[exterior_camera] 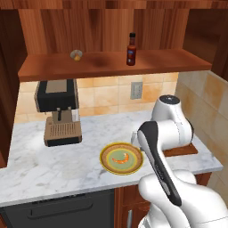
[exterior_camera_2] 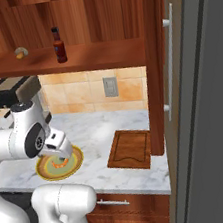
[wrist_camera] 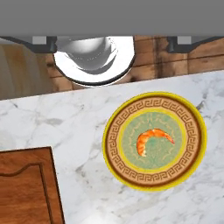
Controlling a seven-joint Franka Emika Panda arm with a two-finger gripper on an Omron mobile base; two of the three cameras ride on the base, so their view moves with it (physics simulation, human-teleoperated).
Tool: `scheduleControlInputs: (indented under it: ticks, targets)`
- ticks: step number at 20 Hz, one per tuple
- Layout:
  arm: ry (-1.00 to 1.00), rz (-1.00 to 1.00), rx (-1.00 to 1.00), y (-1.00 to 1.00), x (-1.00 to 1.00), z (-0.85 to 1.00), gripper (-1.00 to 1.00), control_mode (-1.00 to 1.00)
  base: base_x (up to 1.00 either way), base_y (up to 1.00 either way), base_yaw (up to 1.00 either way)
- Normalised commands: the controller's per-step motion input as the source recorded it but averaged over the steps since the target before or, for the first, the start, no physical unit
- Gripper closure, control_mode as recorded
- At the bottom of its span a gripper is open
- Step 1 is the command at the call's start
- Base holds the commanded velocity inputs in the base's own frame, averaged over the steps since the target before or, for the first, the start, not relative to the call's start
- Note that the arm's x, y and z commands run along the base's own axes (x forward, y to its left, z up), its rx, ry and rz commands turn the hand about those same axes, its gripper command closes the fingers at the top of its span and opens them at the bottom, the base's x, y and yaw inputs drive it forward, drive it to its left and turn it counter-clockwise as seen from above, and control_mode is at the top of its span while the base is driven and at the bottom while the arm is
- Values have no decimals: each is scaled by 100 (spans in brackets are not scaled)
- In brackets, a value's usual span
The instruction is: Pick the shrimp from the plate and place it on the cutting board. Then pick the condiment bottle from the cabinet and place it next to the cutting board.
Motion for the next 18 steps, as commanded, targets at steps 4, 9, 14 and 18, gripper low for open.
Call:
scheduleControlInputs:
  ticks: [4, 9, 14, 18]
  targets:
    - [0, -11, 3, 6, 0, -18, -100, -100, 0, 0, 0]
    - [0, -12, 7, 6, 0, -10, -100, -100, 0, 0, 0]
    - [0, -12, 7, 5, 1, -7, -100, -100, 0, 0, 0]
    - [0, -13, 2, 5, 9, -8, -100, -100, 0, 0, 0]
